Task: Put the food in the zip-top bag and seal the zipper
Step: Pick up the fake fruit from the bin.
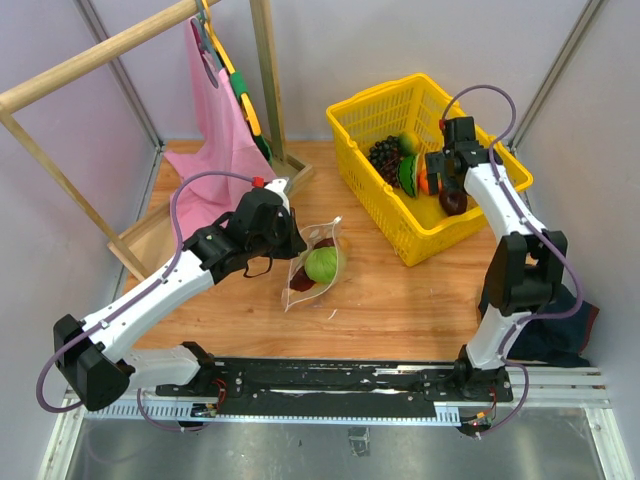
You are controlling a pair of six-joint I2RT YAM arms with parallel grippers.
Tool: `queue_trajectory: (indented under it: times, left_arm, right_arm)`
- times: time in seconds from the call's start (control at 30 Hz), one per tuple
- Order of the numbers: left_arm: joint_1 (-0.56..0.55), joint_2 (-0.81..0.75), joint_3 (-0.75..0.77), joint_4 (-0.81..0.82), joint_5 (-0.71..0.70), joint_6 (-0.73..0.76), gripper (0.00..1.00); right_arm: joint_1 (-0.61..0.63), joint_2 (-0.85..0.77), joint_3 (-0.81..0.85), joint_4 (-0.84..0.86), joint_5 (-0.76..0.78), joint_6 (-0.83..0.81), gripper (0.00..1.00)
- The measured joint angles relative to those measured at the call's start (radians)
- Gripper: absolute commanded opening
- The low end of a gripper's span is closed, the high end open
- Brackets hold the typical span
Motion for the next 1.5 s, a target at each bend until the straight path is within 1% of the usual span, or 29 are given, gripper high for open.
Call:
queue_trajectory:
  times: [0.37,0.53,0.63,0.77,1.0,1.13,1.27,1.5]
  left_arm:
    - [0.0,0.002,0.0,0.0,0.0,-0.001,0.0]
    - [0.0,0.002,0.0,0.0,0.0,-0.001,0.0]
    - [0.0,0.002,0.0,0.0,0.0,-0.001,0.0]
    - [0.0,0.002,0.0,0.0,0.0,-0.001,0.0]
    - [0.0,0.002,0.0,0.0,0.0,-0.002,0.0]
    - [0.0,0.002,0.0,0.0,-0.001,-0.002,0.0]
    - [0.0,0.002,-0.002,0.001,-0.001,-0.002,0.0]
    - [0.0,0.002,-0.012,0.008,-0.002,-0.002,0.0]
  right_arm:
    - [-0.046,0.251,0.087,0.023,0.03,-0.018,0.9]
    - [-0.055,0.335,0.102,0.029,0.029,-0.028,0.9]
    - [-0.058,0.368,0.102,0.029,0.026,-0.031,0.89]
    - [-0.069,0.392,0.105,0.029,0.018,-0.035,0.83]
    - [-0.077,0.391,0.109,0.03,-0.006,-0.043,0.63]
    - [-0.078,0.377,0.109,0.025,-0.024,-0.043,0.56]
    - [-0.078,0.323,0.098,0.02,-0.046,-0.042,0.54]
    - [-0.077,0.139,0.08,0.0,-0.077,-0.027,0.53]
